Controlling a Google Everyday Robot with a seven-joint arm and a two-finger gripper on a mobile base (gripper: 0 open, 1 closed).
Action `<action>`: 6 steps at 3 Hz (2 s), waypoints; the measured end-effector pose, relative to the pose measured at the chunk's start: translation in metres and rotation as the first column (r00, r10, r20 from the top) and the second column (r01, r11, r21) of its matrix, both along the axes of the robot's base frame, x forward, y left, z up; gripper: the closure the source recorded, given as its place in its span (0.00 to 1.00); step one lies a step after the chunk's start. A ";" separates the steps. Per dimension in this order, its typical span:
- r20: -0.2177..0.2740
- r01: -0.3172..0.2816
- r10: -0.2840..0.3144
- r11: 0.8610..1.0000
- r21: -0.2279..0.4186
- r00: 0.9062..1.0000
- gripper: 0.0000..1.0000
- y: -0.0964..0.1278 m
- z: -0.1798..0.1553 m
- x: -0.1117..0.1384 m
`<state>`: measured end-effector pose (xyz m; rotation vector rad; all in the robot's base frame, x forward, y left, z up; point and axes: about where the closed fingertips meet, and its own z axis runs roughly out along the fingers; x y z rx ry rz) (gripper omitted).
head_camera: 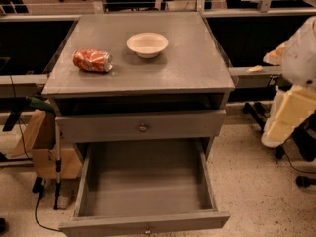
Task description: Close middle drawer
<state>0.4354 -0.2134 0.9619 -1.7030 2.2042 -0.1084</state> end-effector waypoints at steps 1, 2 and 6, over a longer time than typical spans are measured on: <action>0.014 0.004 -0.005 0.999 0.053 1.000 0.00 0.011 -0.051 -0.009; -0.009 -0.003 0.004 0.994 0.113 1.000 0.00 0.023 -0.123 -0.007; -0.160 0.026 0.021 0.958 0.287 0.987 0.00 -0.009 -0.349 -0.014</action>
Offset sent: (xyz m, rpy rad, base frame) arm 0.0019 0.0363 -0.2155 0.1936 0.0257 0.0064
